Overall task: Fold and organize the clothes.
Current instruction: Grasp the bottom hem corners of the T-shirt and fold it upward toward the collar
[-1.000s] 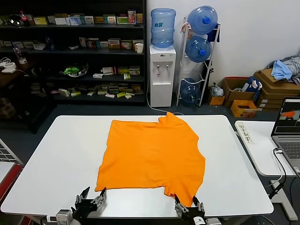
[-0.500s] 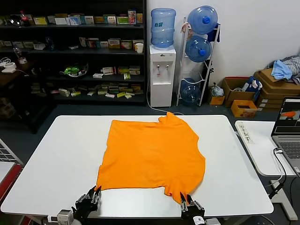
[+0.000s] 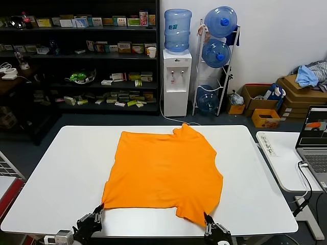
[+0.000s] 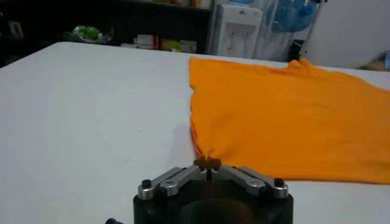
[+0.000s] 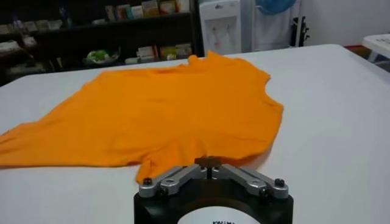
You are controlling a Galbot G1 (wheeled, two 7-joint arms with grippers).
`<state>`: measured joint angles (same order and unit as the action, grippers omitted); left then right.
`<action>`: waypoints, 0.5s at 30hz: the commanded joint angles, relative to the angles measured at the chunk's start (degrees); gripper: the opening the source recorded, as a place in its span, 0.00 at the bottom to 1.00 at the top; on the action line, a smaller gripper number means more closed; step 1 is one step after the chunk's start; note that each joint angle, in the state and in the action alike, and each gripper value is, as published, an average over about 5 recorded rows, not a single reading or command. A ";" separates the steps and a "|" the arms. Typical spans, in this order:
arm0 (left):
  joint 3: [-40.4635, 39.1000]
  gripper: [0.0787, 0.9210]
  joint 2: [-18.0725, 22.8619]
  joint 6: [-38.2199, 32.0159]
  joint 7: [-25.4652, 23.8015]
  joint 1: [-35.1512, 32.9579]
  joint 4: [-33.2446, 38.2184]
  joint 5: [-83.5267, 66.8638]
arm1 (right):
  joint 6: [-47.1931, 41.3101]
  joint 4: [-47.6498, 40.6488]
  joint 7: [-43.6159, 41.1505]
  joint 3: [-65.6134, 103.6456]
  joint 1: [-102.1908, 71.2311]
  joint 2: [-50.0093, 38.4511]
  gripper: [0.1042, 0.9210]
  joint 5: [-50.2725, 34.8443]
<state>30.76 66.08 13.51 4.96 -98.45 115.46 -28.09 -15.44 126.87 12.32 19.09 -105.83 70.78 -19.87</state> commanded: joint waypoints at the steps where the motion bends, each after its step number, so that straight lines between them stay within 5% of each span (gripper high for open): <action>1: 1.49 0.02 -7.63 1.39 1.65 -8.64 8.48 -10.38 | 0.72 8.37 3.14 0.99 -10.64 -7.02 0.02 -5.11; 8: 1.54 0.02 -9.19 2.86 3.74 -9.26 9.80 -15.19 | 3.93 9.59 3.52 0.74 -11.42 -8.19 0.02 -5.35; 15: -2.00 0.02 -6.63 -1.32 2.88 5.42 2.60 -15.00 | 7.25 -1.57 5.68 -1.81 10.86 -6.51 0.02 -9.69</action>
<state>31.42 59.92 15.07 7.58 -104.08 122.01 -39.07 -11.15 131.30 15.89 18.50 -108.82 65.37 -25.67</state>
